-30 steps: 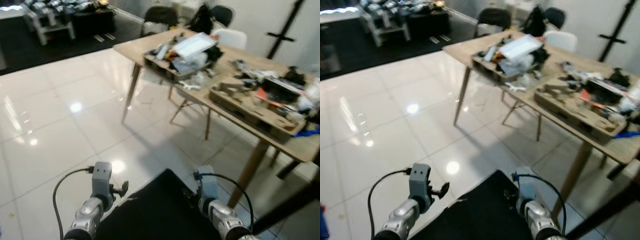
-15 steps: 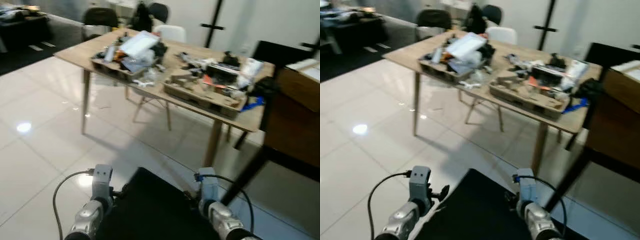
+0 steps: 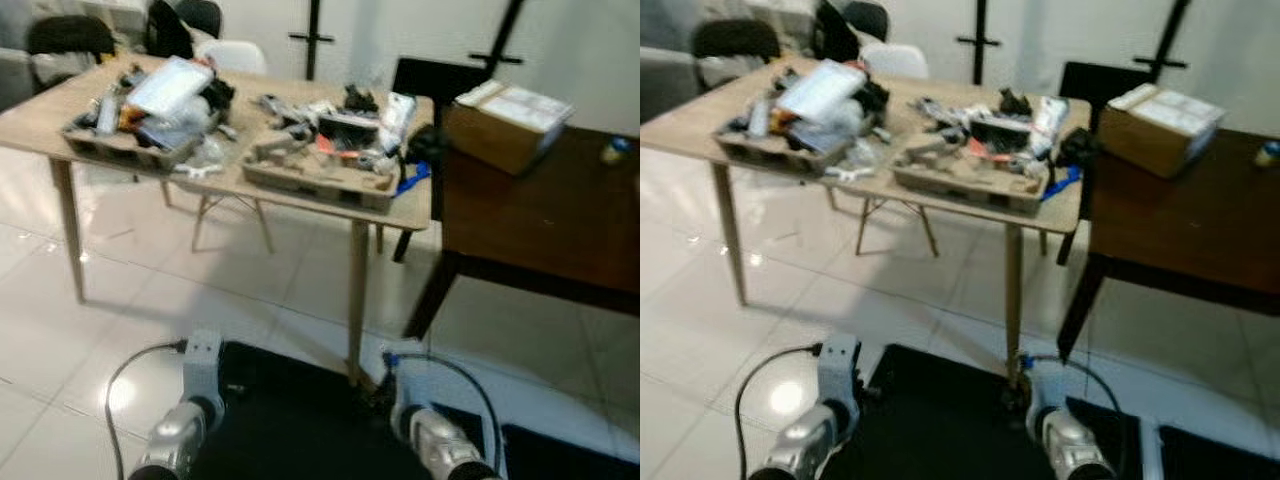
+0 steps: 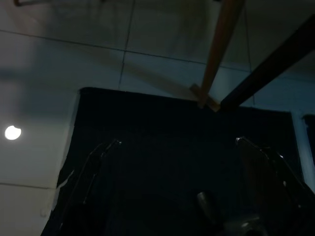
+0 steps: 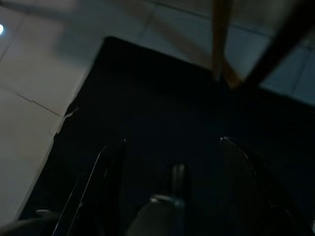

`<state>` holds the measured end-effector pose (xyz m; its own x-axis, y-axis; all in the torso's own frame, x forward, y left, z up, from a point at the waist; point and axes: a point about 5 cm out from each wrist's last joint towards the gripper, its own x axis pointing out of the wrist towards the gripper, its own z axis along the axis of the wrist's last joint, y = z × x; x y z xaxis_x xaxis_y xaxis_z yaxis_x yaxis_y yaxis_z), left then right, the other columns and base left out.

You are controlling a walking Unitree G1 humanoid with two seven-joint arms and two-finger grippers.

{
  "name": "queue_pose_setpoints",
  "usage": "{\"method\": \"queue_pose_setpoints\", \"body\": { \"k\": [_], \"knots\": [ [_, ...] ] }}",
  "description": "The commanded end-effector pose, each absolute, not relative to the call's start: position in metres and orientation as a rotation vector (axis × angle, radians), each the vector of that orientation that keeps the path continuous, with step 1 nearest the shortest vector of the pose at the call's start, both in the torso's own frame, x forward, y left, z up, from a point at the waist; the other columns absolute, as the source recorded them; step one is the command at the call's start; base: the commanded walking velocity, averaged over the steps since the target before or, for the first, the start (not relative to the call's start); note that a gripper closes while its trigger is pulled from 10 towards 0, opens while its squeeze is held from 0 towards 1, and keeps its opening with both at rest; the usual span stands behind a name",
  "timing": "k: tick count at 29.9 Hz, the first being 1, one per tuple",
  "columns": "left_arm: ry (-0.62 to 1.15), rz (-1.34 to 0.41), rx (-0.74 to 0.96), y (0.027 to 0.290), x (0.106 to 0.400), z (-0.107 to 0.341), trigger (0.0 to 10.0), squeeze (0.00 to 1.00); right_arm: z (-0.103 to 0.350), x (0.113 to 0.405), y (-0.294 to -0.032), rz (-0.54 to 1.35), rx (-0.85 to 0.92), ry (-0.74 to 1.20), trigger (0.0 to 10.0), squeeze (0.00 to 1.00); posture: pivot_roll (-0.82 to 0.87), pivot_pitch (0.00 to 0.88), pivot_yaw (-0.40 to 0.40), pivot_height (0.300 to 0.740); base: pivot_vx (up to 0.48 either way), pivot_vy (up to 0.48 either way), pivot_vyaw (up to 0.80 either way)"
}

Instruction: Picking trash to rubbish bin

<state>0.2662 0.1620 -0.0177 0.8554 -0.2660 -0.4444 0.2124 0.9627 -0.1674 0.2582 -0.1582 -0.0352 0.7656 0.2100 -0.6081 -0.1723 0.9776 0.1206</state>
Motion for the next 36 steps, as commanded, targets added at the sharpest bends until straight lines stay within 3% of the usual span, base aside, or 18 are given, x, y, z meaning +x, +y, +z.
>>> {"method": "queue_pose_setpoints", "body": {
  "k": [1, 28, 36],
  "knots": [
    [0.506, -0.254, -0.108, 0.1622, 0.2626, -0.0214, 10.0, 0.0, -0.0367, 0.2563, -0.1639, 0.188, 0.052, 0.681, 10.0, 0.0, -0.08, 0.084, 0.02, 0.74, 0.0, 0.0, -0.8],
    [0.505, -0.249, -0.099, 0.1644, 0.2615, -0.0219, 10.0, 0.0, -0.0363, 0.256, -0.162, 0.198, 0.06, 0.67, 10.0, 0.0, -0.09, 0.059, 0.021, 0.74, 0.0, 0.0, -0.8],
    [0.489, -0.213, -0.087, 0.1694, 0.263, -0.0201, 10.0, 0.0, -0.0338, 0.258, -0.158, 0.239, 0.07, 0.65, 10.0, 0.0, -0.08, 0.052, 0.012, 0.74, 0.0, 0.0, 0.0]
  ]
}}
